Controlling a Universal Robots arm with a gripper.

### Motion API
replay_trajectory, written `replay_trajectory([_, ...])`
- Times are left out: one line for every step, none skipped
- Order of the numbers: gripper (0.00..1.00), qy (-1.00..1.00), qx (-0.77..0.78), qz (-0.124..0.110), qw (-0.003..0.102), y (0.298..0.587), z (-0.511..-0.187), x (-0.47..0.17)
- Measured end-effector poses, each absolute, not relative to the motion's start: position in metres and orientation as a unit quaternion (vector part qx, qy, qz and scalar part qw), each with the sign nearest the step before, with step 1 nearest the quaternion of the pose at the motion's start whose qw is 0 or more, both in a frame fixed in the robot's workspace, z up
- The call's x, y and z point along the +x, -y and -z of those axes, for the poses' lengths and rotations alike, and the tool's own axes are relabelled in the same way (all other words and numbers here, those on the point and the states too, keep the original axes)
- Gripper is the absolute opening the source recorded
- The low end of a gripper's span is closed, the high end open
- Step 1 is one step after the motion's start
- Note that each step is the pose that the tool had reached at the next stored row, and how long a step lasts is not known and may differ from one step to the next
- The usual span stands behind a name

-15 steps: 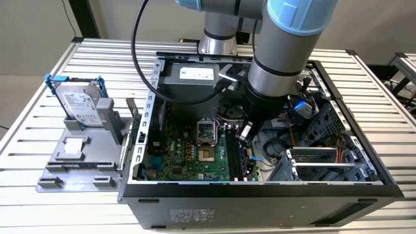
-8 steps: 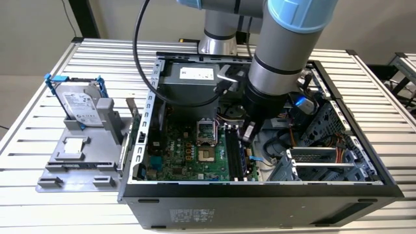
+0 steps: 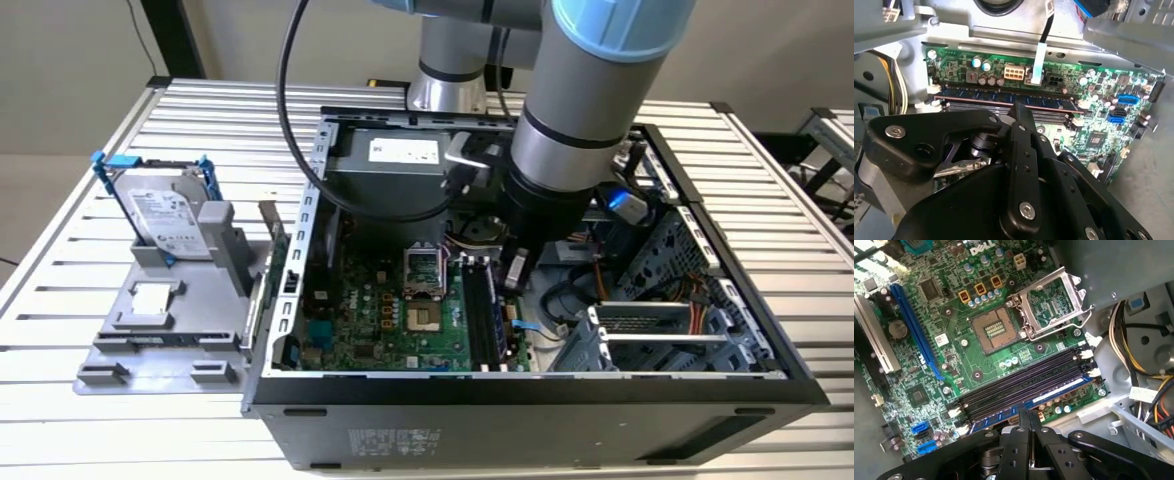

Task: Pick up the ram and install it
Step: 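Press down the ram until it locks into place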

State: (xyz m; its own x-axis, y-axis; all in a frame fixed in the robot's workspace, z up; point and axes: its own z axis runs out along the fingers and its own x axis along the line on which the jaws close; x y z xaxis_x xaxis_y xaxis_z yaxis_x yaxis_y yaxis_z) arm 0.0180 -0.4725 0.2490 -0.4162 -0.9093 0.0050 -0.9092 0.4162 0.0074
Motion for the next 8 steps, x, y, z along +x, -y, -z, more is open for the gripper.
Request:
replay_trajectory([0.00, 0.838, 0.545, 0.002, 0.004, 0.4725, -0.2493, 0.0179])
replay_trajectory([0.00, 0.835, 0.549, 0.003, 0.004, 0.4725, -0.2497, 0.0180])
replay_trajectory([0.00, 0.833, 0.554, 0.003, 0.003, 0.4725, -0.2502, 0.0180])
replay_trajectory([0.00, 0.830, 0.558, 0.004, 0.003, 0.4725, -0.2504, 0.0179])
replay_trajectory([0.00, 0.827, 0.562, 0.004, 0.003, 0.4725, -0.2507, 0.0180])
replay_trajectory([0.00, 0.824, 0.566, 0.004, 0.003, 0.4725, -0.2513, 0.0180])
replay_trajectory([0.00, 0.822, 0.570, 0.004, 0.003, 0.4725, -0.2518, 0.0180])
replay_trajectory([0.00, 0.820, 0.573, 0.005, 0.002, 0.4725, -0.2518, 0.0180])
